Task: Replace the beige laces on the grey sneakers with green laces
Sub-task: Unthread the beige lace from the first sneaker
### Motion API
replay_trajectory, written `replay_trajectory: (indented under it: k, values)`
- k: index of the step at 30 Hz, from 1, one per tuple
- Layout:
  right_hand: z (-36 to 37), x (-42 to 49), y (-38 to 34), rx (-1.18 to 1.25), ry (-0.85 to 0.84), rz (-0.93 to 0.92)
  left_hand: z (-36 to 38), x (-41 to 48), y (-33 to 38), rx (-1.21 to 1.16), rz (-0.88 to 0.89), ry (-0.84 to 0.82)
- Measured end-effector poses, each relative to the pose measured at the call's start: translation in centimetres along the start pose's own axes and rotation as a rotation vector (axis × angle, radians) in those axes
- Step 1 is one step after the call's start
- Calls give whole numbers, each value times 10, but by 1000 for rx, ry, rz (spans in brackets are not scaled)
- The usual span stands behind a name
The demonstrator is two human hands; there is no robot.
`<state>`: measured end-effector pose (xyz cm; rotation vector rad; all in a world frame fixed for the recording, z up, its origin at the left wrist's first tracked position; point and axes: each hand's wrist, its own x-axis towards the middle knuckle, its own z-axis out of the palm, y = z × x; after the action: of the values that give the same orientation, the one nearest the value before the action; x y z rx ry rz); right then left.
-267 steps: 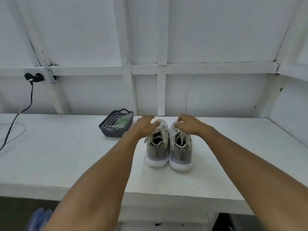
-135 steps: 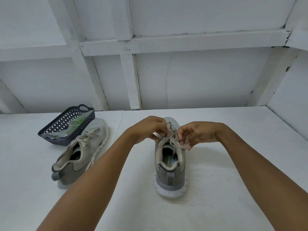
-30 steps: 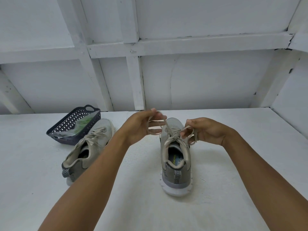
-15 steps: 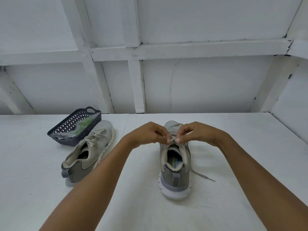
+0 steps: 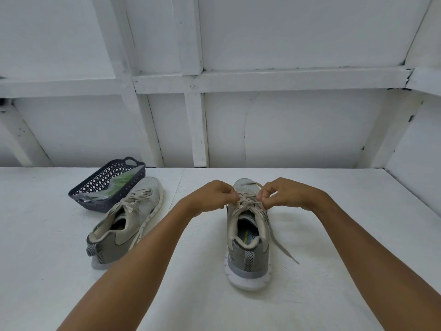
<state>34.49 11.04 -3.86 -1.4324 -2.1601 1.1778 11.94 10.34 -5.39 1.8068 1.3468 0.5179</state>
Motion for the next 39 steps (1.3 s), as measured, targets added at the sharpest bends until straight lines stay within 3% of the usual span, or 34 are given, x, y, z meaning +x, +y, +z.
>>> replay_trajectory:
  k: [5,10,13,15,20,26,29,33,35,37,39]
  values:
    - [5,1,4,34,-105,-50,4,-1,8,-26,97,-82]
    - [-2,-1,12,245,-23,-129,-3,3,1,-385,101,-46]
    - [0,1,20,451,-195,-199,-8,2,-1,-590,103,-21]
    - [1,4,23,618,-221,-254,-10,2,-1,-696,116,-12]
    - [-13,9,18,885,185,-221,-19,4,0,-964,116,70]
    - [-21,10,33,1114,525,89,-37,3,1,-1166,114,222]
    - [-19,9,43,948,631,261,-43,4,0,-1053,15,352]
    - [-11,7,47,517,622,414,-44,10,-14,-512,-166,496]
    - [-10,5,47,284,559,449,-41,11,-18,-157,-236,421]
    - [-7,6,47,29,527,461,-35,10,-20,278,-298,235]
    - [-3,3,42,-124,538,394,-28,5,-16,524,-286,135]
